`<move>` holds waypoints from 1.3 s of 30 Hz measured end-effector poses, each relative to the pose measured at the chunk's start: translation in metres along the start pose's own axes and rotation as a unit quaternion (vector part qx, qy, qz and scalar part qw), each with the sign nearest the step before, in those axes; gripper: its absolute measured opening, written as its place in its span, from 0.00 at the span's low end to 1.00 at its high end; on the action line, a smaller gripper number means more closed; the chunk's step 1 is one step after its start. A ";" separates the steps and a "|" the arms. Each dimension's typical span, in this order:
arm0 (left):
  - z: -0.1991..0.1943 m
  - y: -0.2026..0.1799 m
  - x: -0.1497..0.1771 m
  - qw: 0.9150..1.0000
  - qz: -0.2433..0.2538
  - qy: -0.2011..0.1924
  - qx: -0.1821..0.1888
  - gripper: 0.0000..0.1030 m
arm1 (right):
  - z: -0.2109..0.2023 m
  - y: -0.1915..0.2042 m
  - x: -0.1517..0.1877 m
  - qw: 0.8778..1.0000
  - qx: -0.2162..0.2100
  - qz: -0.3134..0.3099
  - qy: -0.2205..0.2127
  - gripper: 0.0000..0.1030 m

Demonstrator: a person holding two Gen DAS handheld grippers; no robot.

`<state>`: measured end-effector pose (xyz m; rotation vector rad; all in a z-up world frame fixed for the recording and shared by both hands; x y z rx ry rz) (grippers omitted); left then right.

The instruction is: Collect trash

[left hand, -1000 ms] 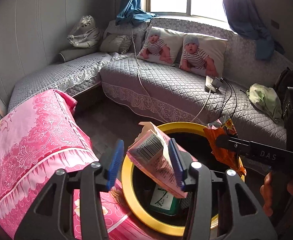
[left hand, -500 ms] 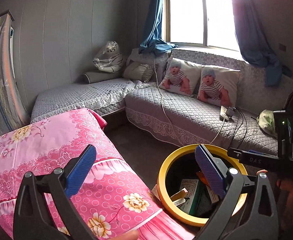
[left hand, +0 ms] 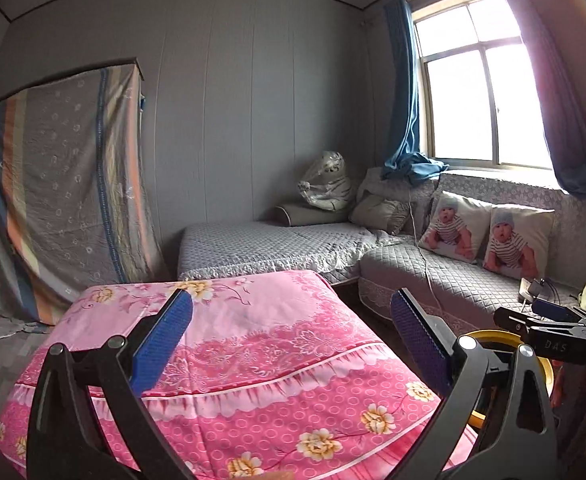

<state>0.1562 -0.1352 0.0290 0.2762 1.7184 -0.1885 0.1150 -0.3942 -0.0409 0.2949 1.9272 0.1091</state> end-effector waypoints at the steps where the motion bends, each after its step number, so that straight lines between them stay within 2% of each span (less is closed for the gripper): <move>1: -0.007 0.010 -0.002 1.000 0.000 -0.005 -0.014 0.92 | -0.004 0.015 -0.003 1.000 -0.014 -0.006 -0.004 0.92; 5: -0.033 0.049 -0.004 0.998 -0.017 -0.007 -0.059 0.92 | -0.020 0.064 -0.006 0.998 -0.054 -0.030 -0.020 0.92; 7: -0.048 0.066 0.000 0.995 -0.024 -0.020 -0.091 0.92 | -0.027 0.085 -0.004 0.997 -0.063 -0.043 -0.027 0.92; 11: -0.070 0.090 0.017 0.989 -0.021 -0.028 -0.147 0.92 | -0.036 0.108 0.008 0.995 -0.064 -0.060 -0.040 0.92; 14: -0.083 0.105 0.034 0.986 -0.017 -0.020 -0.162 0.92 | -0.040 0.114 0.018 0.995 -0.053 -0.064 -0.052 0.92; 20: -0.087 0.105 0.061 0.989 -0.033 0.007 -0.145 0.92 | -0.043 0.114 0.042 0.995 -0.040 -0.072 -0.057 0.92; 23: -0.093 0.107 0.068 0.988 -0.051 0.005 -0.145 0.92 | -0.044 0.116 0.054 0.994 -0.032 -0.086 -0.059 0.92; 27: -0.096 0.108 0.072 0.986 -0.068 0.001 -0.150 0.92 | -0.042 0.115 0.064 0.994 -0.037 -0.086 -0.053 0.92; 39: -0.100 0.107 0.071 0.985 -0.076 -0.008 -0.157 0.92 | -0.039 0.109 0.071 0.996 -0.029 -0.070 -0.052 0.92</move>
Point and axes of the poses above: each gripper's, at about its wrist camera, not at the fingertips, and z roughly the way its jaws point, y to its left, x to its underside, the point moved 5 cm from there along z, roughly the way its jaws point, and after that the axes turned 3 degrees about -x, right-handed, at the moved point
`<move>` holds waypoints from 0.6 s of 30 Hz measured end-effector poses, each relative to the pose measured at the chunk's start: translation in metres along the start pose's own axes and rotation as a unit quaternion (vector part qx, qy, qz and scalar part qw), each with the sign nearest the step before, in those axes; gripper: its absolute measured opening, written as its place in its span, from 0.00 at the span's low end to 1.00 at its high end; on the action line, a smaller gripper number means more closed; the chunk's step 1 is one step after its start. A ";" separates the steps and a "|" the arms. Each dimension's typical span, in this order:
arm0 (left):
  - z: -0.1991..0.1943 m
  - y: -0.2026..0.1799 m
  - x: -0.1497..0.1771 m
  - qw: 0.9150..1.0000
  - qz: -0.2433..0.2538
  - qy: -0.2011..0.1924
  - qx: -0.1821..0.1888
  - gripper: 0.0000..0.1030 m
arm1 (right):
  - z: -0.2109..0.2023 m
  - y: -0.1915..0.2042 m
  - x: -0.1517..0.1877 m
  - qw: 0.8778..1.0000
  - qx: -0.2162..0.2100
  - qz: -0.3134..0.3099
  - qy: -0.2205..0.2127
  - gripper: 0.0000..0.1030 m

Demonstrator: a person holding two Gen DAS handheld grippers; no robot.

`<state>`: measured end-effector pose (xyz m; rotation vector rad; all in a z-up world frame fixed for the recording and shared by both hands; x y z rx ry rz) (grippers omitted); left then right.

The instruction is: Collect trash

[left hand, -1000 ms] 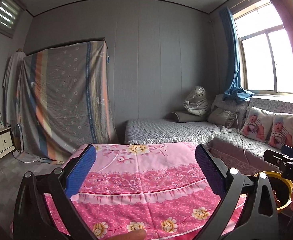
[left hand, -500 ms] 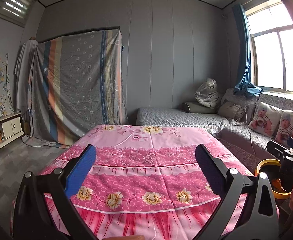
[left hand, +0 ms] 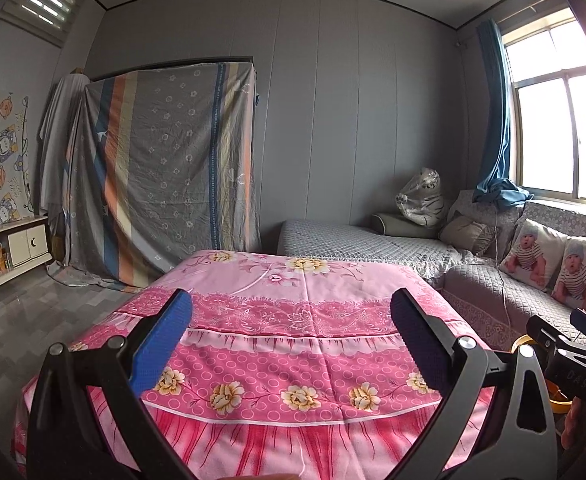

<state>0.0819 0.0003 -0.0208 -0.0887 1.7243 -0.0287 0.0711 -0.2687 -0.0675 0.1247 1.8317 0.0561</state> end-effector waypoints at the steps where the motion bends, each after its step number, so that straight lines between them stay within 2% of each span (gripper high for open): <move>1: 0.000 0.000 0.000 1.000 -0.001 0.001 0.000 0.92 | 0.000 0.000 0.000 1.000 0.001 0.000 0.001 0.92; 18: 0.003 0.003 -0.004 1.000 -0.009 0.006 -0.005 0.92 | 0.005 0.000 0.004 1.000 0.005 0.008 0.014 0.92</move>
Point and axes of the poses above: each gripper's, at about its wrist camera, not at the fingertips, and z roughly the way its jaws point, y to its left, x to its underside, the point moved 5 cm from there along z, roughly the way its jaws point, and after that the axes turned 3 degrees about -x, right-handed, at the moved point
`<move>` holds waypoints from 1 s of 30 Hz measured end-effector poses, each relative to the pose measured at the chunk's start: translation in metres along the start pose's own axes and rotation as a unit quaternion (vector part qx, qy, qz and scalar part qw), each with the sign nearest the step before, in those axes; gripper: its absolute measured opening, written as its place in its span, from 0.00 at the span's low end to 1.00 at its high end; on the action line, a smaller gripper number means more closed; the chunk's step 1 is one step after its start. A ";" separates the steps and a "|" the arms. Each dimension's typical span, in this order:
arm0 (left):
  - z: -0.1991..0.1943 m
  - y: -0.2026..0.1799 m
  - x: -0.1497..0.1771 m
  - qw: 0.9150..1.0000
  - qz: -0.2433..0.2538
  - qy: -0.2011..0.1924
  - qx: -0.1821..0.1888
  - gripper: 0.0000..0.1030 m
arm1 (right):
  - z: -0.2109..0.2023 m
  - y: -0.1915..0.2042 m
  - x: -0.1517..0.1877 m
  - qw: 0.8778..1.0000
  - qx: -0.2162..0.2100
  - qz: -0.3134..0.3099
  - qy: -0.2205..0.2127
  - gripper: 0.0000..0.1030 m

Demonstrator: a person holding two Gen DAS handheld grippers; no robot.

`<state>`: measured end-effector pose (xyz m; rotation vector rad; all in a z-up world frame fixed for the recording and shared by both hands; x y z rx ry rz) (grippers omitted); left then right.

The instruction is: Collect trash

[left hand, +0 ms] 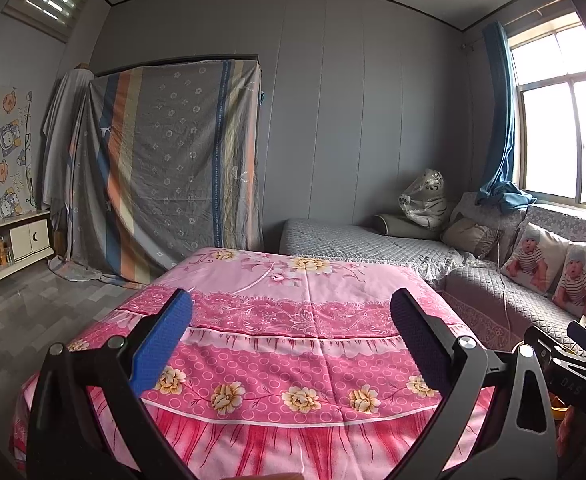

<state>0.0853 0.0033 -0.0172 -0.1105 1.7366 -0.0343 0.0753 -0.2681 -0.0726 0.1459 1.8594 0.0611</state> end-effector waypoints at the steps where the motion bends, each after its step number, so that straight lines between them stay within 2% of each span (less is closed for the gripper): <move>1: 0.000 0.000 0.000 1.000 -0.001 0.001 0.000 0.92 | 0.000 0.000 0.000 1.000 0.000 0.000 0.000 0.92; 30: 0.004 -0.013 0.000 1.000 0.022 0.013 0.000 0.92 | 0.006 -0.004 0.007 1.000 0.001 0.012 0.013 0.92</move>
Point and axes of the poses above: each gripper's, at about its wrist camera, not at the fingertips, and z roughly the way its jaws point, y to its left, x to its underside, the point moved 5 cm from there along z, roughly the way its jaws point, and after that the axes turned 3 degrees about -x, right-handed, at the moved point
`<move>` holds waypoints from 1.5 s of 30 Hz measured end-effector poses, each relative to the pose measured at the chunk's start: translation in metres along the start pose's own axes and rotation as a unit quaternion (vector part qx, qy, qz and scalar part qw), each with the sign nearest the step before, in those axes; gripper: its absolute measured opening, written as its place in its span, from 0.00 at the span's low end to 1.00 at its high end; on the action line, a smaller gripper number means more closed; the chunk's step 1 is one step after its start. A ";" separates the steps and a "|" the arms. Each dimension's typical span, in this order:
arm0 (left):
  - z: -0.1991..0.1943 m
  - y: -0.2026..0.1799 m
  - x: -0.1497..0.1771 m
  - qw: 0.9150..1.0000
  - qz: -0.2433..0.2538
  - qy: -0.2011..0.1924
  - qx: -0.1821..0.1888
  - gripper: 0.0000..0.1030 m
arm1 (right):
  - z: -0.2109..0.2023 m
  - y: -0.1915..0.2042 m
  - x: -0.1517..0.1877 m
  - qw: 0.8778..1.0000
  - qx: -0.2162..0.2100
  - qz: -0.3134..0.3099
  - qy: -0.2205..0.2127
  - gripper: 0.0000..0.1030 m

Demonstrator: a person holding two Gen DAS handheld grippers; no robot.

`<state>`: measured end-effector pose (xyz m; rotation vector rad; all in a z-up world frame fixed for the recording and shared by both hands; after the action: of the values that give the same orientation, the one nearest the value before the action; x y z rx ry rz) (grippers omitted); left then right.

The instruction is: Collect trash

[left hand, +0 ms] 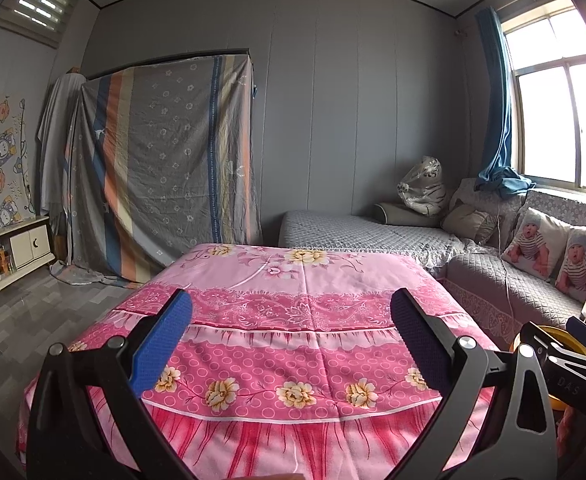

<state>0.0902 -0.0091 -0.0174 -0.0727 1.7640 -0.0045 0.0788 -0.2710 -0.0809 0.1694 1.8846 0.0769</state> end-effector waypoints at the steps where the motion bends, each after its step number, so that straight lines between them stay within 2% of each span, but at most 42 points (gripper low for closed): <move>1: 0.000 -0.001 0.000 1.000 0.001 0.001 0.001 0.92 | 0.000 0.000 0.001 1.000 0.000 0.001 0.001 0.92; 20: 0.005 -0.007 0.005 1.000 0.004 0.014 0.025 0.92 | 0.006 -0.001 0.005 1.000 -0.001 0.003 0.012 0.92; 45: 0.006 -0.009 0.006 0.999 -0.002 0.018 0.031 0.92 | 0.008 -0.001 0.007 1.000 -0.001 0.005 0.016 0.92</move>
<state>0.0955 -0.0186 -0.0241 -0.0314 1.7988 -0.0638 0.0839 -0.2713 -0.0902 0.1785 1.9161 0.0887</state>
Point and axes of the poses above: each gripper's, at about its wrist camera, not at the fingertips, and z roughly the way its jaws point, y to its left, x to its underside, the point moved 5 cm from there along z, roughly the way its jaws point, and after that the axes turned 3 degrees about -x, right-handed, at the moved point
